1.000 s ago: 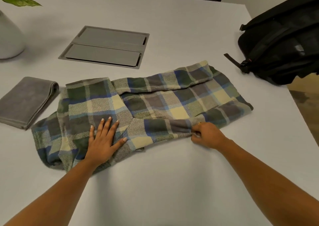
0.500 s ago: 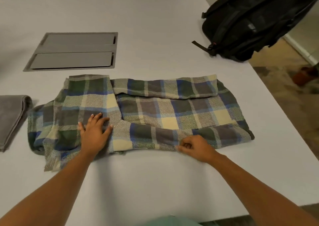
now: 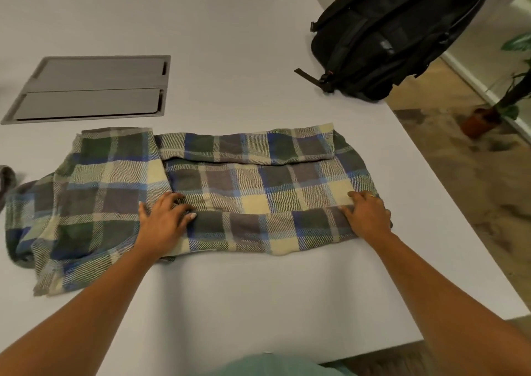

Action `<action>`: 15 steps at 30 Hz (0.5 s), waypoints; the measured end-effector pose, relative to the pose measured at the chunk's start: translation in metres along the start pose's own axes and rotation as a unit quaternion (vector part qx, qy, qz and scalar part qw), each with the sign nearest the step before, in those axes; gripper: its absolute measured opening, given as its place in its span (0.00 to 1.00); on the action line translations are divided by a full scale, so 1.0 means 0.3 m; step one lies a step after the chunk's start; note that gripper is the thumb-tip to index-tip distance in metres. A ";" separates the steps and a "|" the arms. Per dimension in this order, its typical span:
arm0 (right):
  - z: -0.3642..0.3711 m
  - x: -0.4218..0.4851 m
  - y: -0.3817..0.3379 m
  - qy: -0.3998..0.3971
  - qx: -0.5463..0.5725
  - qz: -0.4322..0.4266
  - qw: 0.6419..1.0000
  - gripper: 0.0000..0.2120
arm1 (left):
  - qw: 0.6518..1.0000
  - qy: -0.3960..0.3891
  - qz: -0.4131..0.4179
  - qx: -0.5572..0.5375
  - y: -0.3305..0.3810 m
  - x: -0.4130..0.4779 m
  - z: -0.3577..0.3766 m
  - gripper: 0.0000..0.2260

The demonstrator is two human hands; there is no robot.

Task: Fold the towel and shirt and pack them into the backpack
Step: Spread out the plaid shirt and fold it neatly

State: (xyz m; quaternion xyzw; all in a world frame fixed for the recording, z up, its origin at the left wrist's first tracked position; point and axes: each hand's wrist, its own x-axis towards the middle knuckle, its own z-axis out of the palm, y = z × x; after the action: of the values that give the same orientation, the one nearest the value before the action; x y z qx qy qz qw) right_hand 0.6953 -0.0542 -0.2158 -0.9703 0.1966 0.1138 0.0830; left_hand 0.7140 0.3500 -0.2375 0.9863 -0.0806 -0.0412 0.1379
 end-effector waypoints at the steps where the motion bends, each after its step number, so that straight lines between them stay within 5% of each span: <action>1: 0.004 0.006 0.008 -0.010 -0.013 0.006 1.000 0.25 | 1.000 -0.006 -0.007 0.005 0.002 0.002 -0.001 0.14; 4: 0.011 0.042 0.036 -0.011 0.060 0.025 0.998 0.20 | 1.000 -0.002 -0.021 0.012 0.018 0.009 -0.002 0.12; 11: -0.072 0.115 0.036 0.166 0.153 -0.027 0.974 0.12 | 0.995 0.072 -0.057 -0.038 0.039 0.022 -0.002 0.11; 15: -0.081 0.182 -0.012 0.157 0.180 -0.036 0.970 0.11 | 0.994 0.059 -0.076 -0.054 0.037 0.024 0.028 0.12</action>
State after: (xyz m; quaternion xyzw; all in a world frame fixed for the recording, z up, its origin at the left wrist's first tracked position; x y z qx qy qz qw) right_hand 0.7504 -0.0757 -0.2059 -0.9515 0.1896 -0.0798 0.2288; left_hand 0.7185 0.3359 -0.2429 0.9813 0.0057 0.0025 0.1923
